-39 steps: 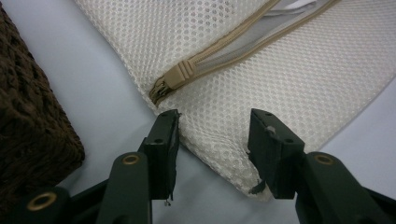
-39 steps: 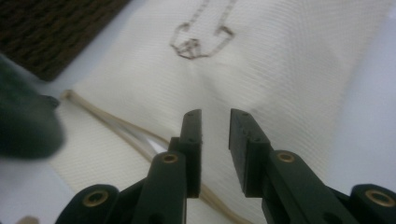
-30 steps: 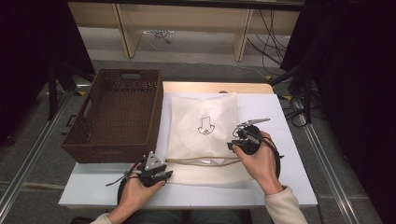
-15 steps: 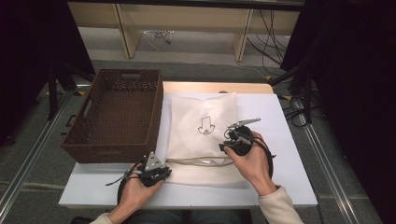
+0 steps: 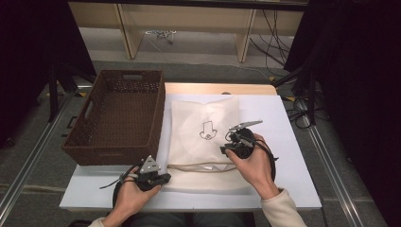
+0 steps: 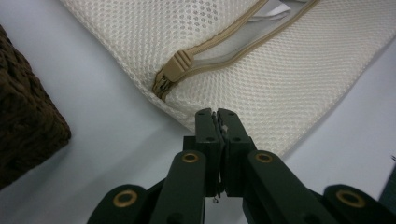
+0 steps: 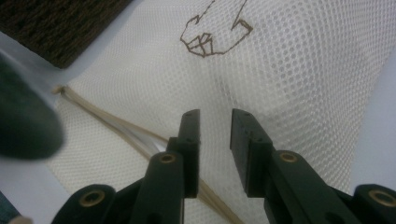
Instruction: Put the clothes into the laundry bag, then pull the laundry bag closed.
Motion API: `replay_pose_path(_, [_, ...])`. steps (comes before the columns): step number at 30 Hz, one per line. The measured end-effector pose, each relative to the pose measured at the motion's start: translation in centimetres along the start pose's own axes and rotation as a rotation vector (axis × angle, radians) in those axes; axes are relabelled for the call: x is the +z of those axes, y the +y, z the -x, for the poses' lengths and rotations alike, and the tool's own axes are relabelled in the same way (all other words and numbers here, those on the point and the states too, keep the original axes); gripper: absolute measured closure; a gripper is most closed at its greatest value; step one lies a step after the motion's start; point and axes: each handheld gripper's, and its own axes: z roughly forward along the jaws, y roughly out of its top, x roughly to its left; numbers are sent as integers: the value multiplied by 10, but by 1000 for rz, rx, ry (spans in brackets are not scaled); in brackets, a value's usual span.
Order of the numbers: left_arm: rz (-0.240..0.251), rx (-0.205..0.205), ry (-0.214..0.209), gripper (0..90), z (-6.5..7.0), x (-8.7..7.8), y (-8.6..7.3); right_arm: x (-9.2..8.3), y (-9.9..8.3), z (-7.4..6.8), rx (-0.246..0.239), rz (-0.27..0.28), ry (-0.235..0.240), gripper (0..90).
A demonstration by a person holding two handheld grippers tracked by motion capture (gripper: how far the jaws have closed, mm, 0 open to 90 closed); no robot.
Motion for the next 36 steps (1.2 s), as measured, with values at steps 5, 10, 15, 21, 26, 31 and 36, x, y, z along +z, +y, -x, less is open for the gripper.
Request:
replay_pose_path(5, [5, -17, -24, 840, -1, -3, -3, 2, 0, -6, -8, -6, 14, 746])
replay_pose_path(10, [79, -7, 28, 456, -4, -7, -4, 5, 1, -8, -5, -10, 27, 735])
replay_pose_path(15, [109, 24, 41, 294, -6, -11, -4, 6, 5, -9, -17, -3, 30, 728])
replay_pose_path(21, [126, 22, 54, 243, -3, -16, -4, 10, 6, -12, -9, -8, 34, 726])
replay_pose_path(26, [124, 27, 51, 225, -3, -15, -5, 11, 6, -13, -33, -8, 37, 722])
replay_pose_path(31, [151, -14, 35, 212, -2, -14, -3, 11, 7, -15, -31, 1, 45, 715])
replay_pose_path(36, [126, 7, 32, 209, -6, -14, -3, 19, 9, -22, -28, -12, 76, 706])
